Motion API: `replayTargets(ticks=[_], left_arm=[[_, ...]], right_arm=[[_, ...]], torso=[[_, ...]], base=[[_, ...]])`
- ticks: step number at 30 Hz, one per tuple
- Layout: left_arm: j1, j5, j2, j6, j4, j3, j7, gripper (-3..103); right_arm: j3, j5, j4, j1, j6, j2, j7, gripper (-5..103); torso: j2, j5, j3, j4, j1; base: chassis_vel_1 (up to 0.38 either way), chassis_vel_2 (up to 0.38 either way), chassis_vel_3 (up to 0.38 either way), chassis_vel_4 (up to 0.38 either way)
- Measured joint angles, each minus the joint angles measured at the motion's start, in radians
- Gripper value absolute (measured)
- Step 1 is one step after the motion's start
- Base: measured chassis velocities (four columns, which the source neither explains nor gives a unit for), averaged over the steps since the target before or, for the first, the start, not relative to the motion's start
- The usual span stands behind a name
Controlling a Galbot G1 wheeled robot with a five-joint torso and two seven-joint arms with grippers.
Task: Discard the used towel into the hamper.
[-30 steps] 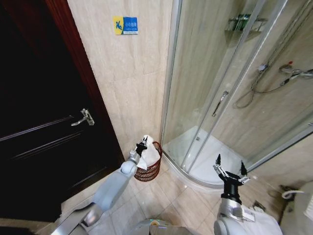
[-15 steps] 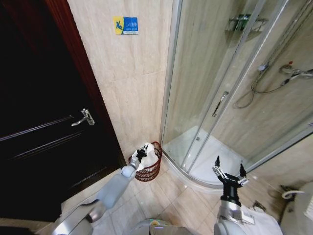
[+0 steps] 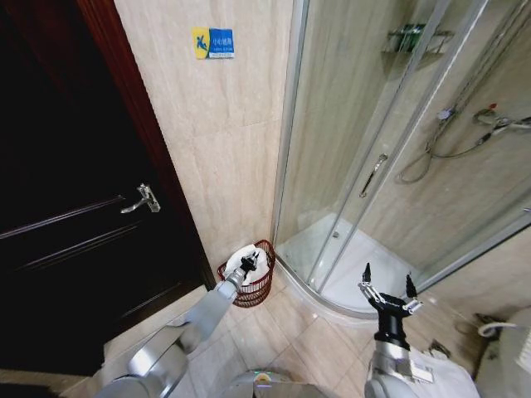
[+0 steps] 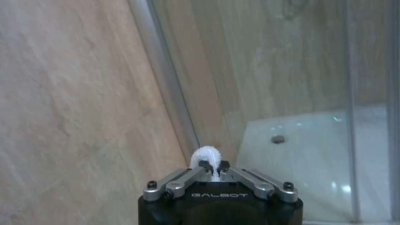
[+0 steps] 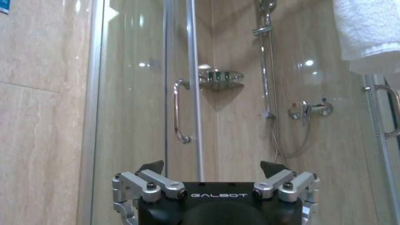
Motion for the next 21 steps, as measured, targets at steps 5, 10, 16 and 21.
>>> replayTargets(ticks=[5,10,16,21], left_arm=[[-0.036,0.027,-0.032,0.004,0.081,0.009,0.008,2],[-0.045,0.026,-0.035,0.021,0.099,0.019,0.011,2],[-0.022,0.030,-0.040,0.051,0.092,0.006,0.010,2],[-0.013,0.072,-0.049,0.083,0.096,-0.009,0.008,2]], right_arm=[[0.000,0.002,-0.006,0.002,0.015,0.000,-0.008,100],[-0.001,0.003,-0.017,0.003,0.027,0.000,-0.007,100],[-0.003,0.001,-0.020,0.006,0.032,0.000,-0.013,100],[-0.003,-0.016,-0.015,0.012,0.031,0.000,-0.015,100]], torso=[[0.000,-0.0001,0.000,-0.0001,0.000],[0.000,0.0000,0.000,0.0001,0.000],[0.000,-0.0001,0.000,0.0001,0.000],[0.000,-0.0001,0.000,0.0001,0.000]], base=[[0.000,0.000,0.000,0.000],[0.000,0.000,0.000,0.000],[0.000,0.000,0.000,0.000],[0.000,0.000,0.000,0.000]])
